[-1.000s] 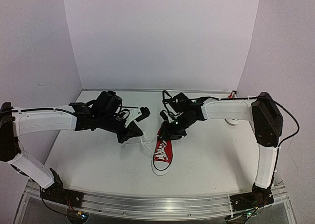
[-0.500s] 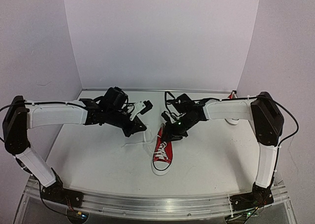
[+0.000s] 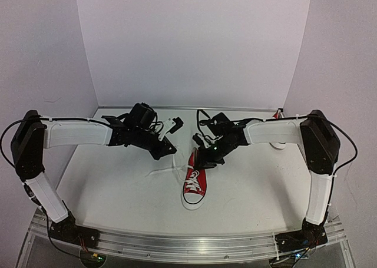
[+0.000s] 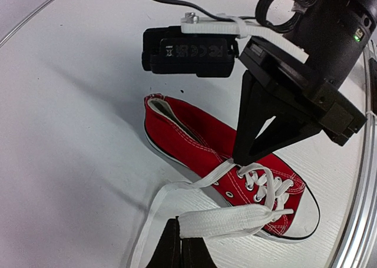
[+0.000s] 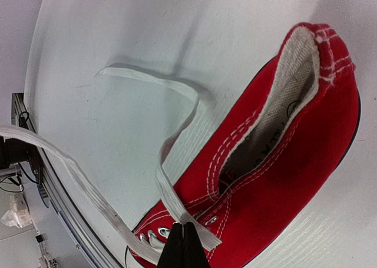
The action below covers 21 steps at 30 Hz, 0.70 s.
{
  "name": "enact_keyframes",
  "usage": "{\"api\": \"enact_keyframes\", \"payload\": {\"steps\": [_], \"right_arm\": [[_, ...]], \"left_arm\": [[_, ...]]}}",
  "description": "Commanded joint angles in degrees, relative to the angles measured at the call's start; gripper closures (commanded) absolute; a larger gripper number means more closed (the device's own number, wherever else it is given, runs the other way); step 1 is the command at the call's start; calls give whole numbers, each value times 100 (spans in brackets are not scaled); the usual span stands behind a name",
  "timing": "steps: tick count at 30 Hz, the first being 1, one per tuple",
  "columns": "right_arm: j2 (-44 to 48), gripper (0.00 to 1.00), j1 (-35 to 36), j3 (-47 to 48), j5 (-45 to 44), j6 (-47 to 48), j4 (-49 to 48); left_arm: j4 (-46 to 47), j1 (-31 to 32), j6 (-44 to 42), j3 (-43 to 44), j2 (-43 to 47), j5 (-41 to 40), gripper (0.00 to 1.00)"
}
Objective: Tie the shoes
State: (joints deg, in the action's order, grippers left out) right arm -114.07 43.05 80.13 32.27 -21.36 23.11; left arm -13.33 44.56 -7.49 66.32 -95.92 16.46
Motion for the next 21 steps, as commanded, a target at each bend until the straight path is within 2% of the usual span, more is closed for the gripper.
{"api": "enact_keyframes", "payload": {"steps": [1, 10, 11, 13, 17, 21], "right_arm": [[509, 100, 20, -133, -187, 122, -103], [672, 100, 19, -277, -250, 180, -205], [626, 98, 19, -249, -287, 177, -199], [529, 85, 20, -198, -339, 183, -193], [304, 69, 23, -100, -246, 294, -193], [100, 66, 22, -20, -143, 377, -193]], "left_arm": [[207, -36, 101, 309, -149, 98, 100], [204, -44, 150, 548, -499, 120, 100], [200, -44, 149, 566, -512, 117, 100], [225, -44, 165, 575, -510, 104, 100], [180, -43, 156, 566, -475, 96, 100], [118, -48, 109, 537, -429, 65, 100]]}}
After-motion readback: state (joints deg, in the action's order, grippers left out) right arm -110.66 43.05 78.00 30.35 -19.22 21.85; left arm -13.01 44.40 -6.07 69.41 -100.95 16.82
